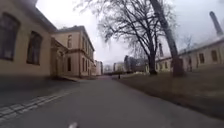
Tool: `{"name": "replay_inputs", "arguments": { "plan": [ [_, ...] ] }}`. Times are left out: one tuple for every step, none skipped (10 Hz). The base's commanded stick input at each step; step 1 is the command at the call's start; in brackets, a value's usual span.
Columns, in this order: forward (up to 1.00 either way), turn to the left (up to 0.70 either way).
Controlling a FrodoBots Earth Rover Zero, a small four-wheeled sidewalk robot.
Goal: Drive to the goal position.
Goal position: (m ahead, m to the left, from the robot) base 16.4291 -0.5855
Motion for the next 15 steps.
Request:
{"name": "replay_inputs", "arguments": {
  "plan": [
    [1.0,0.0],
    [1.0,0.0],
    [1.0,0.0],
    [1.0,0.0],
    [1.0,0.0],
    [1.0,0.0],
    [1.0,0.0],
    [1.0,0.23],
    [1.0,0.4],
    [1.0,0.4],
    [1.0,0.4],
    [1.0,0.11],
    [1.0,0.0],
    [1.0,0.0],
    [1.0,0.0]
  ]
}}
